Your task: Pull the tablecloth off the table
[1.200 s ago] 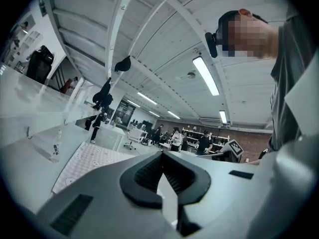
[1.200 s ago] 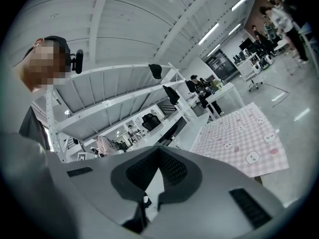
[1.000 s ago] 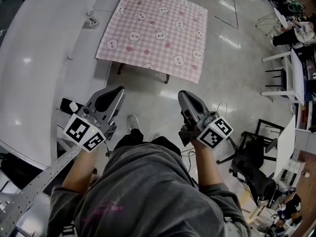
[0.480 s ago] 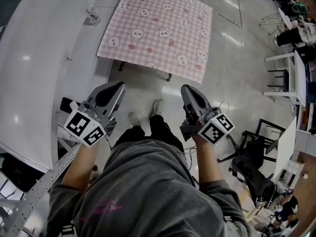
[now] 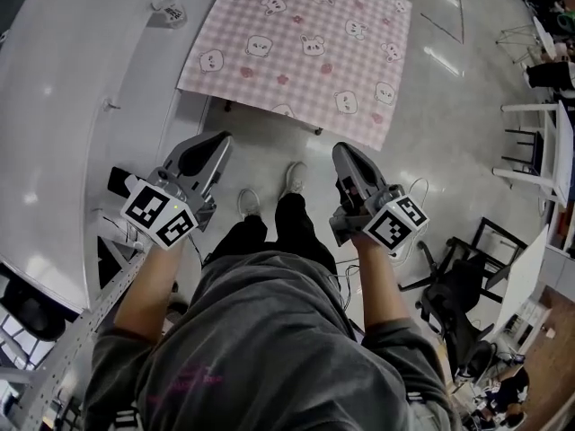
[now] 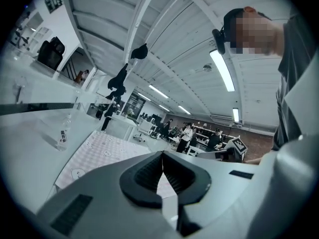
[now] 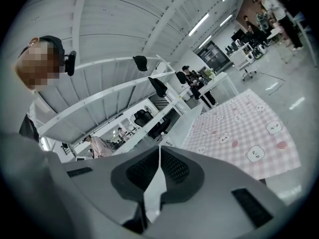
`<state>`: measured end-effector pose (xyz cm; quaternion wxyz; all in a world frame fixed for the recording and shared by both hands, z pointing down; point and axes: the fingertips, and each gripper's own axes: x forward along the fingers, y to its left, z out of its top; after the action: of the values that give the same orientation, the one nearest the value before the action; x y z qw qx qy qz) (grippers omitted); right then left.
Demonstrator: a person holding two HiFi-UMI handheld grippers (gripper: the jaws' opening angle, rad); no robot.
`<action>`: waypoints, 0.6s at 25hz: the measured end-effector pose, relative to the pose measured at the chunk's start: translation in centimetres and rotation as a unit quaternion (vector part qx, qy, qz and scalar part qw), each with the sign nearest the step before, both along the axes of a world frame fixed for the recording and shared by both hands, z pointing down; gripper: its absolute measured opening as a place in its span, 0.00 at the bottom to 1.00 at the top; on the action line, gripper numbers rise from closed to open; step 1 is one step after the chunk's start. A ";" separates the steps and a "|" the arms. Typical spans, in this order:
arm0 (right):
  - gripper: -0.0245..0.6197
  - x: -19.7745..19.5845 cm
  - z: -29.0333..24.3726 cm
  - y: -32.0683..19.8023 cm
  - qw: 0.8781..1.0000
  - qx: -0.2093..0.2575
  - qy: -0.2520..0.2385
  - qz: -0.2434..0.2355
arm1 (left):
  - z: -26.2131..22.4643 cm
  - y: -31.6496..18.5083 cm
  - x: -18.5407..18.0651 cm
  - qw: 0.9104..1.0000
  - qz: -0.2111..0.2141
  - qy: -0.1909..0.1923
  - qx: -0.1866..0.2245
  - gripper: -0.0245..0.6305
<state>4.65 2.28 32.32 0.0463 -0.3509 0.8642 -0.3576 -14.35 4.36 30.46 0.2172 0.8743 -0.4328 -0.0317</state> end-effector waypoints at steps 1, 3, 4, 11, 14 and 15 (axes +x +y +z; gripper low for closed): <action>0.03 -0.1 0.6 -0.6 1.000 -0.007 0.000 -0.005 | 0.6 -0.5 0.1 1.000 -0.003 0.001 -0.006 0.04; 0.03 -0.4 2.0 -1.7 1.000 -0.018 0.001 -0.016 | 1.8 -1.6 0.3 1.000 -0.006 0.001 -0.017 0.04; 0.03 -0.5 2.7 -2.2 1.000 -0.023 0.001 -0.021 | 2.6 -2.1 0.4 1.000 -0.007 -0.001 -0.023 0.04; 0.03 -0.4 8.1 -5.5 0.997 -0.065 0.002 -0.038 | 7.6 -5.7 1.0 0.998 -0.020 -0.008 -0.057 0.04; 0.03 0.1 11.4 -6.8 0.995 -0.089 0.001 -0.036 | 10.2 -7.4 1.4 0.997 -0.025 -0.003 -0.071 0.04; 0.03 0.1 12.4 -7.2 0.995 -0.097 0.001 -0.035 | 11.1 -8.0 1.5 0.997 -0.026 -0.001 -0.076 0.04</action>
<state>4.77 -4.87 44.71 -0.0018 -0.3235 0.8372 -0.4410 -12.85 -3.59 41.54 0.2819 0.8435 -0.4572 -0.0036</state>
